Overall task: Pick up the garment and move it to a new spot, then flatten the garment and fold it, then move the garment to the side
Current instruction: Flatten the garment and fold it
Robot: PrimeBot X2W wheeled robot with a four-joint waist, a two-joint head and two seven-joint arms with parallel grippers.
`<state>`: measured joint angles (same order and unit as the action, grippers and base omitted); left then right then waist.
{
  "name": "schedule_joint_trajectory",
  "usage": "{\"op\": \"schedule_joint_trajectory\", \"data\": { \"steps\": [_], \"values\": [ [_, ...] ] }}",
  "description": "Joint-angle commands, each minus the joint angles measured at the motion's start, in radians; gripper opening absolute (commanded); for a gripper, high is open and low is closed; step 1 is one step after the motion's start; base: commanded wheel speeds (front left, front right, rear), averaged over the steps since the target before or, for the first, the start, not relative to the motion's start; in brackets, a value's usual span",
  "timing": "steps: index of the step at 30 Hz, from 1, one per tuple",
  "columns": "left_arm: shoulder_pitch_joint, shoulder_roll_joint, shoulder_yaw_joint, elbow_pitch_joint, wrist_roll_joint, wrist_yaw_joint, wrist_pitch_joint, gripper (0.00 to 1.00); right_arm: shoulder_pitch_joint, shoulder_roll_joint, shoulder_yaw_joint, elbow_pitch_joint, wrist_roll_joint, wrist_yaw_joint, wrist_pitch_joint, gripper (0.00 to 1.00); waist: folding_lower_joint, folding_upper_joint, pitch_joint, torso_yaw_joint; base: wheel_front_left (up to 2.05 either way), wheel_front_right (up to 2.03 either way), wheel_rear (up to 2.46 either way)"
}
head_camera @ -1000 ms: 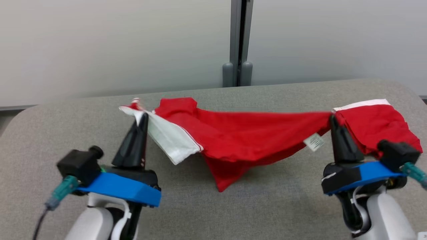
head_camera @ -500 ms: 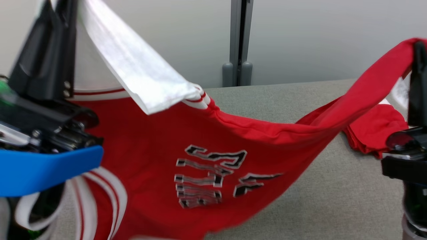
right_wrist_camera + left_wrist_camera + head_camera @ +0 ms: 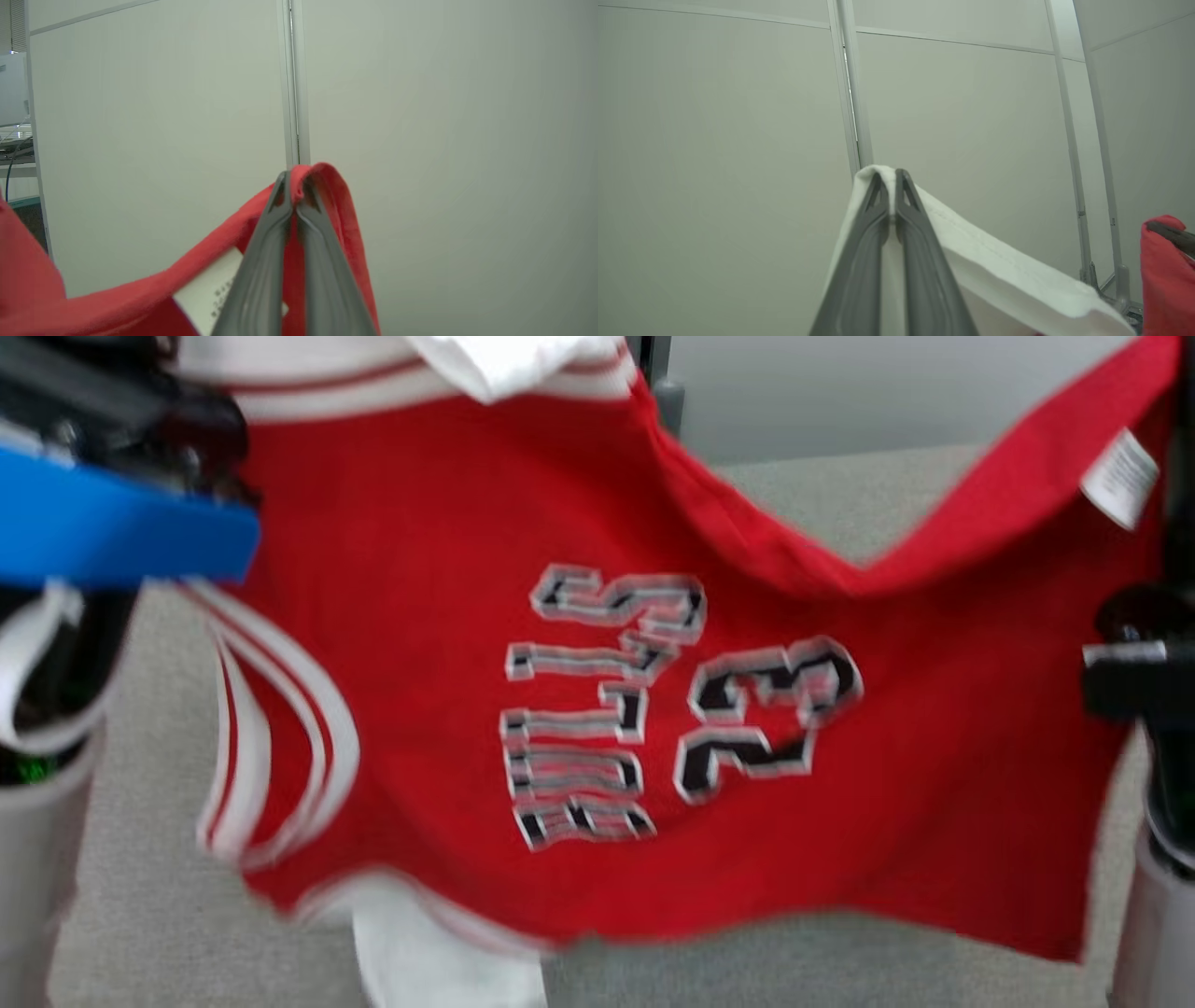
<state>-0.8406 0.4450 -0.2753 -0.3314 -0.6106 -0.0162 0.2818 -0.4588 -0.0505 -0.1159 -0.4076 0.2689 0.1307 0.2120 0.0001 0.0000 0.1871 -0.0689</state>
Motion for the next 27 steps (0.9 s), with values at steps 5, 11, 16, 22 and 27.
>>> {"op": "schedule_joint_trajectory", "data": {
  "steps": [5, 11, 16, 22, 27],
  "values": [
    [-0.220, 0.013, -0.003, 0.193, 0.063, -0.037, -0.030, 0.00, -0.259, -0.008, 0.017, 0.211, -0.067, 0.000, -0.004, 0.00, -0.0001, 0.0000, 0.146, 0.025, 0.00, 0.00, 0.00],
    [-0.457, 0.021, -0.022, 0.487, 0.195, -0.064, -0.172, 0.00, -0.581, -0.014, 0.034, 0.520, -0.198, 0.000, -0.089, 0.00, -0.0001, 0.0000, 0.238, 0.017, 0.00, 0.00, 0.00],
    [-0.566, -0.015, -0.052, 0.689, 0.248, -0.072, -0.302, 0.00, -0.742, -0.003, 0.047, 0.754, -0.278, 0.000, -0.155, 0.00, -0.0001, 0.0000, 0.298, 0.027, 0.00, 0.00, 0.00],
    [-0.529, -0.103, -0.062, 0.855, 0.192, -0.087, -0.429, 0.00, -0.772, 0.000, 0.017, 0.976, -0.348, 0.000, -0.263, 0.00, -0.0001, 0.0000, 0.372, 0.068, 0.00, 0.00, 0.00],
    [-0.426, -0.158, -0.096, 0.913, 0.124, -0.108, -0.497, 0.00, -0.727, -0.001, 0.006, 1.148, -0.390, 0.000, -0.348, 0.00, -0.0001, 0.0000, 0.410, 0.099, 0.00, 0.00, 0.00]
  ]
}}
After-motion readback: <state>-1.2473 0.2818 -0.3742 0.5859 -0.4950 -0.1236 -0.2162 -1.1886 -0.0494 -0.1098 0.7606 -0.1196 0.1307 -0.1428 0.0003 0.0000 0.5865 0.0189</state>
